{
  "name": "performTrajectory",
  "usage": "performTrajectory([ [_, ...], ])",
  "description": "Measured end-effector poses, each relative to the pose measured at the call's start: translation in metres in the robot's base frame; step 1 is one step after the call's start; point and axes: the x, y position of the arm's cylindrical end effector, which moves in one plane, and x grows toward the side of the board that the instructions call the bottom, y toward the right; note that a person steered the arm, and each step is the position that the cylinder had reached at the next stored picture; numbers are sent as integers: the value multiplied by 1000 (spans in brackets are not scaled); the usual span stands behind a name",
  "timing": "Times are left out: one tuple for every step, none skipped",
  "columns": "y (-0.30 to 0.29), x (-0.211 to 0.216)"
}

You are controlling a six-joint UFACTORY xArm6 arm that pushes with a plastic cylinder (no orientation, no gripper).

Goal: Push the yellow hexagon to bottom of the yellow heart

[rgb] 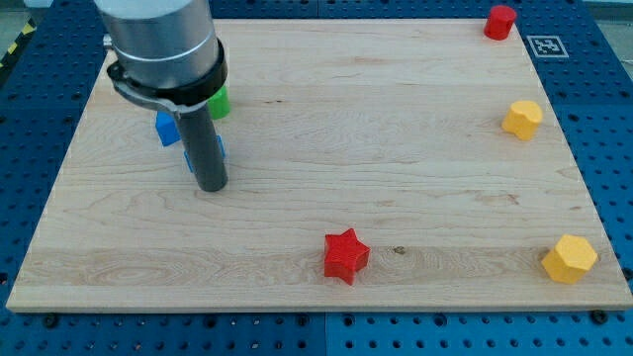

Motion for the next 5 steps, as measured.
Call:
performTrajectory([
  [-6, -31],
  [-14, -53],
  [-9, -53],
  [17, -14],
  [44, 21],
])
